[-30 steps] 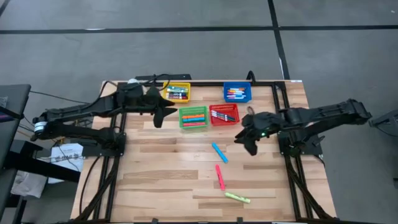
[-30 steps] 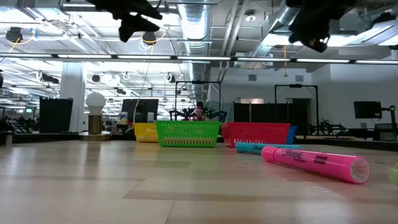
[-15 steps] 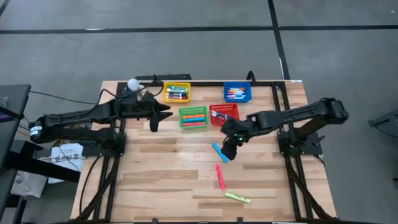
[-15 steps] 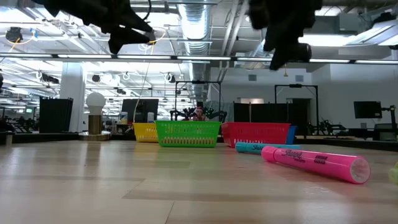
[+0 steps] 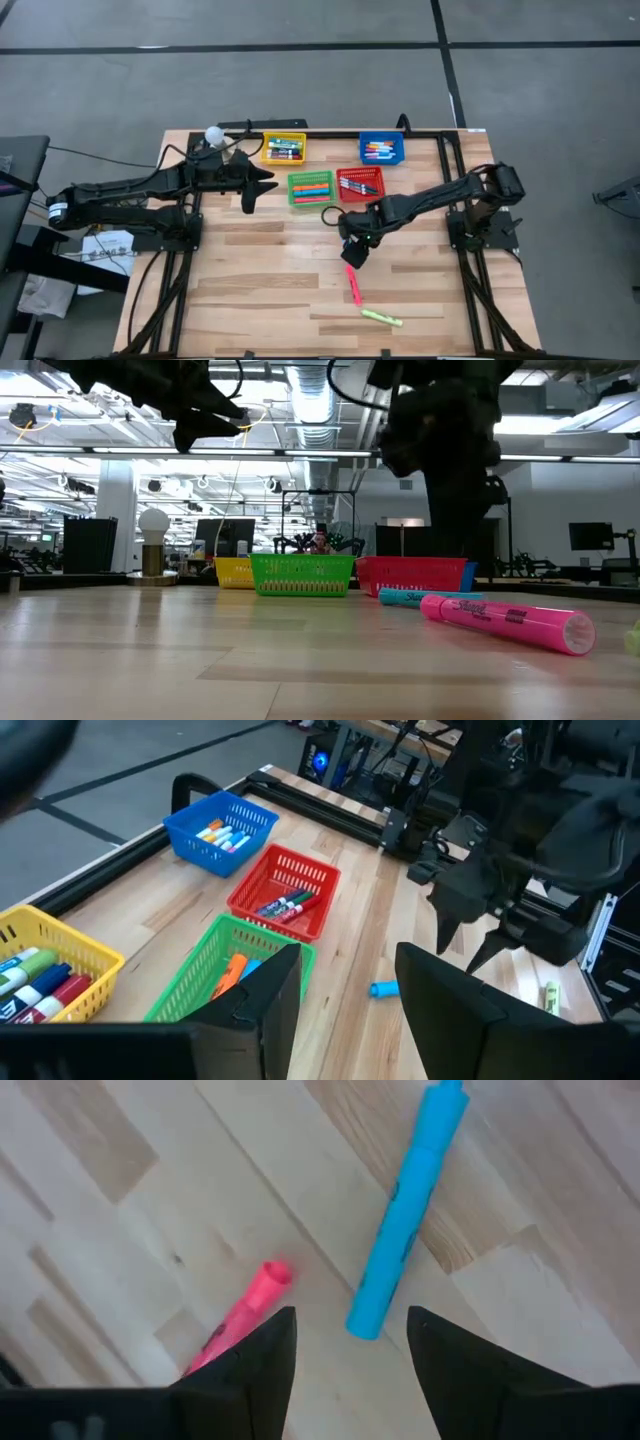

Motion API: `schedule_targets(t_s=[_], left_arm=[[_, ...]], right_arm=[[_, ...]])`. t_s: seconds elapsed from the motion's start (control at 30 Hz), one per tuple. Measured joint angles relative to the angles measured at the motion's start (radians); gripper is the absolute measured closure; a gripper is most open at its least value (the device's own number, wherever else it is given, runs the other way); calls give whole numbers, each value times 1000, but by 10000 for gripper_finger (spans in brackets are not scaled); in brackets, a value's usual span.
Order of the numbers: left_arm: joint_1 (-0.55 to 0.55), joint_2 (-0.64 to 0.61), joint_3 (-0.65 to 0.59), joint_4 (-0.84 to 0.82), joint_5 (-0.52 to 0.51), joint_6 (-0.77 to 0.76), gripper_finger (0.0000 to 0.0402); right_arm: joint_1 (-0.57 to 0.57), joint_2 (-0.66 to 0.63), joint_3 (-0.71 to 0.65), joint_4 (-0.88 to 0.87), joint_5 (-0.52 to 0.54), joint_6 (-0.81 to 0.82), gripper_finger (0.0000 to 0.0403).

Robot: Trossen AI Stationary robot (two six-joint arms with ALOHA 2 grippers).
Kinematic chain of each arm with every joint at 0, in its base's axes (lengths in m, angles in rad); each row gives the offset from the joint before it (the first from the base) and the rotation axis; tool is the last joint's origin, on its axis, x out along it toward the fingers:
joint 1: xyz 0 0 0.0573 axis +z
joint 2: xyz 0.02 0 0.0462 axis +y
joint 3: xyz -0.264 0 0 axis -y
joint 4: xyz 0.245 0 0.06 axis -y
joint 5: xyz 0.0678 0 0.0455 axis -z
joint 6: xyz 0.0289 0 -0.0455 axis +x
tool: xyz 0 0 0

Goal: Pick & Place Markers
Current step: Put the large blue highlighter pen into the green bin

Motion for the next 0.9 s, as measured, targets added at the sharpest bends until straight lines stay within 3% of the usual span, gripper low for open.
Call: schedule_targets(t_s=[0.63, 0.9], left_arm=[[0, 0, 0, 29, 0, 8, 238], [0, 0, 0, 42, 0, 8, 238]], right_arm=[[-2, 167, -1, 7, 18, 35, 234], [-1, 225, 5, -12, 31, 50, 269]])
